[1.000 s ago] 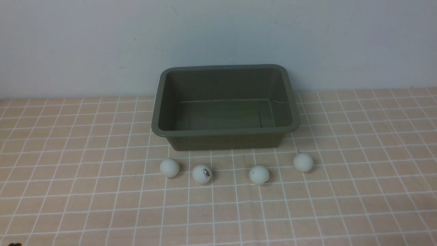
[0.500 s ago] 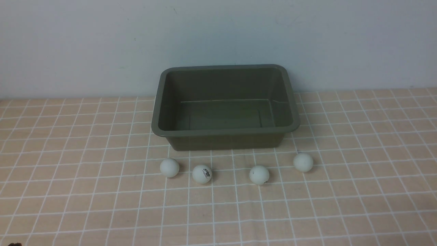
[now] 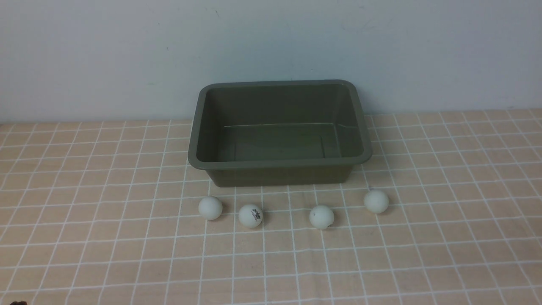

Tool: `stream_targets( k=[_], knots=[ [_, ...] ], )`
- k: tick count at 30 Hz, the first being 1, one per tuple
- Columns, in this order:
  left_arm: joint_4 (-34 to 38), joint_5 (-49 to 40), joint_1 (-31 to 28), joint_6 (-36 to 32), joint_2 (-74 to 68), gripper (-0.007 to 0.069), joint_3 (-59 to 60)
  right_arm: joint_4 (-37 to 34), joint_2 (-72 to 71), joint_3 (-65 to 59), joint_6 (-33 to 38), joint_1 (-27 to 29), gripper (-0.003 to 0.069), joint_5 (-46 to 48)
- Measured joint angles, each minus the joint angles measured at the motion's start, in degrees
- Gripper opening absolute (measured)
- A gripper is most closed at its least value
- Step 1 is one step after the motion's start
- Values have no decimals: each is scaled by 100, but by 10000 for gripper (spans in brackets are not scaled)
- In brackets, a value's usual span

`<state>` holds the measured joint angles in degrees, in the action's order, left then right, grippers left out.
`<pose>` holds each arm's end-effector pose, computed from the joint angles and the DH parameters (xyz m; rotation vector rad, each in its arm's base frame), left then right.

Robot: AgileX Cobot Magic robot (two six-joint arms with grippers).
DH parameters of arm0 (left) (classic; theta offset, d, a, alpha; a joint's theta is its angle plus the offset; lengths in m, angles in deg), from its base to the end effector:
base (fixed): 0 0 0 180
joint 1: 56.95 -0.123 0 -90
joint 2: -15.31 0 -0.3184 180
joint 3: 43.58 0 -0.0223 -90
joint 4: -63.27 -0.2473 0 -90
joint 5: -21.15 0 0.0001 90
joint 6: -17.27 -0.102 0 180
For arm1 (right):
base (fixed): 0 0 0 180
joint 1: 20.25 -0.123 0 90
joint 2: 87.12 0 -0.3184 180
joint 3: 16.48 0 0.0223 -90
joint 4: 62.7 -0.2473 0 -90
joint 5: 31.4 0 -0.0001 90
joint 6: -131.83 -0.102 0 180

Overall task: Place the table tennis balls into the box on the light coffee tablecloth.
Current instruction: 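Reach for and grasp a ping pong ball on the table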

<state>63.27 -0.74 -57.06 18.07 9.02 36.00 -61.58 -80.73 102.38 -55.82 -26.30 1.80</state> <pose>0.0257 0.0000 0.1667 -0.0149 1.8807 -0.0083 0.0039 -0.0007 0.2545 0.0180 1.7604 0.1527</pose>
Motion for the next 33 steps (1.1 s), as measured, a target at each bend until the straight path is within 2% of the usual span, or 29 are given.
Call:
stream_targets(
  k=[3,6,15,33],
  knots=[
    [0,0,0,0,0,-69,0,0,0,768,0,0,-18,768],
    [0,0,0,0,0,-69,0,-113,0,1111,-67,0,-18,1022],
    [0,0,0,0,0,-69,0,-572,-12,1178,-126,0,-18,996],
    [0,0,0,0,0,-69,0,-597,-12,1178,-190,0,-18,1014]
  ],
)
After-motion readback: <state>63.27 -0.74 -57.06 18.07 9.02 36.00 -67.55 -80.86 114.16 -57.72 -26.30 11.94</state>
